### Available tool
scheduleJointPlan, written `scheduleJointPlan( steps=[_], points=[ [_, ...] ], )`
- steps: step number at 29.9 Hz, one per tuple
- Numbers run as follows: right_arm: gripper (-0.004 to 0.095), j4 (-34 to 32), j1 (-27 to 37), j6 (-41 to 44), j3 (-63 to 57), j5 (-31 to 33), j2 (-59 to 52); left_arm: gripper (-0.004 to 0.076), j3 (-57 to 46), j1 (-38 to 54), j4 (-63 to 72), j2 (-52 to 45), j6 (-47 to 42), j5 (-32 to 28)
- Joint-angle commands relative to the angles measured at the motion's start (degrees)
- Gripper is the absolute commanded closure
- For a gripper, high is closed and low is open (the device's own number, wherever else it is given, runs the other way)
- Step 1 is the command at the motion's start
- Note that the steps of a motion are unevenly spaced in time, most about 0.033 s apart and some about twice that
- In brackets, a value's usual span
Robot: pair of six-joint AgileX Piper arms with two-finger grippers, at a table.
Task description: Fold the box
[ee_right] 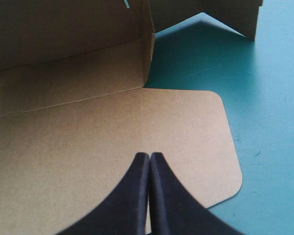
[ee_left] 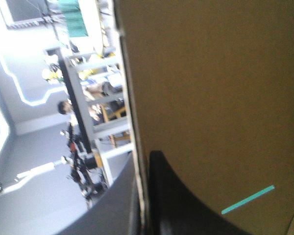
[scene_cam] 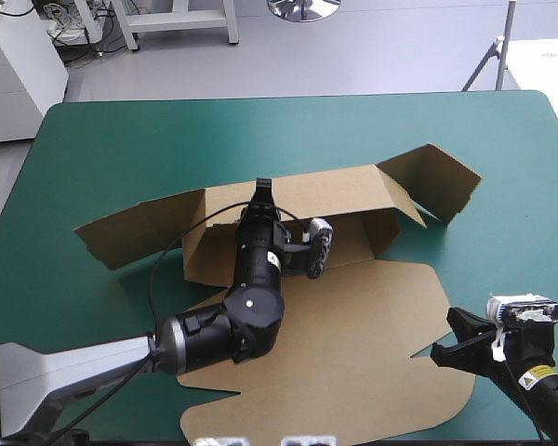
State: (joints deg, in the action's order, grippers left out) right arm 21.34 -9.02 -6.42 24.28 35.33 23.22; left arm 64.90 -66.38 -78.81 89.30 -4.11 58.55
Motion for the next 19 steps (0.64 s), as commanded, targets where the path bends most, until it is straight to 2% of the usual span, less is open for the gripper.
scheduleJointPlan(
  steps=[1, 5, 11, 19],
  points=[
    [0.0919, 1.20, -0.02, -0.28, 1.86, -3.71, 0.69, 0.0734, -5.43, -2.17, -12.10, -4.85, -5.70, -0.84],
    [0.0919, 1.20, -0.02, -0.01, 1.86, -3.71, 0.69, 0.0734, -9.30, -2.17, -12.66, -5.71, -7.98, 0.87],
    [0.0919, 1.29, -0.02, 1.12, 2.72, -3.67, 0.98, 0.0734, -9.46, -2.17, -14.44, -5.76, -11.43, 2.35],
    [0.0919, 0.56, -0.02, -1.79, 16.34, 0.55, 12.78, 0.0734, -9.46, -2.17, -14.37, -5.76, -12.90, 1.88]
  ],
)
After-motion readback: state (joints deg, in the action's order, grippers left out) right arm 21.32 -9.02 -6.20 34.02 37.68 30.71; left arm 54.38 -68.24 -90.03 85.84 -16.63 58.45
